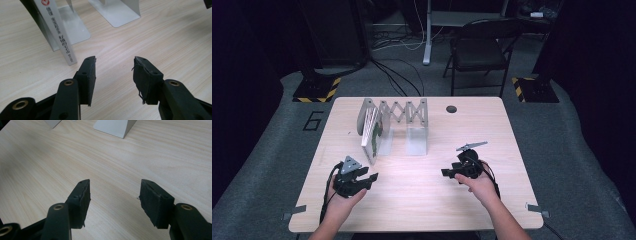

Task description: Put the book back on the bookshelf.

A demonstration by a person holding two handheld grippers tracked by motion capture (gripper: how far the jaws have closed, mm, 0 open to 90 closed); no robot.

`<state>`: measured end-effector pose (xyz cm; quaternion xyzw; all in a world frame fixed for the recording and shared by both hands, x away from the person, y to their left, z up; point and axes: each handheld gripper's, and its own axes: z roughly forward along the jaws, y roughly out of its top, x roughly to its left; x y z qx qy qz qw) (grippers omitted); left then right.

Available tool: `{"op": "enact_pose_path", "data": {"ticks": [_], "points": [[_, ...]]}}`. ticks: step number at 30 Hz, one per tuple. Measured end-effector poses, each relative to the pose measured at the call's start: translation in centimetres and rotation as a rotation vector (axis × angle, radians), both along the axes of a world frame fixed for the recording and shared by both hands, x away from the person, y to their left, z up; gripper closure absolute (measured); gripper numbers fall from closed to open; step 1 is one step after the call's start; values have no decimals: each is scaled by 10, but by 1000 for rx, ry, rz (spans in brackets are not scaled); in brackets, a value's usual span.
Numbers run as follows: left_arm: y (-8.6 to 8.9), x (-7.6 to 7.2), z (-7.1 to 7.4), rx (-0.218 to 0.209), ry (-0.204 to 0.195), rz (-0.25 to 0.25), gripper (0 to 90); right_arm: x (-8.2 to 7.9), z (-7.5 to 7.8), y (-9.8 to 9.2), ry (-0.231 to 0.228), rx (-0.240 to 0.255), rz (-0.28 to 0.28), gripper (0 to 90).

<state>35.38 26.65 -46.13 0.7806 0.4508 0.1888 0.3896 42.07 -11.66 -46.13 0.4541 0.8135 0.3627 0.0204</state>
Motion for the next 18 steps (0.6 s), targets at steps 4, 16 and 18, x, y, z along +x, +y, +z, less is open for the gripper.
{"op": "enact_pose_path", "data": {"ticks": [4,16,18], "points": [[-3,7,-17,15,45,-7,521,0,0,0,-10,-2,2,416],[-2,11,-24,43,50,88,494,0,-3,-1,-2,3,-10,414],[-2,14,-26,45,36,119,470,1,-2,-4,2,7,-21,415]]}}
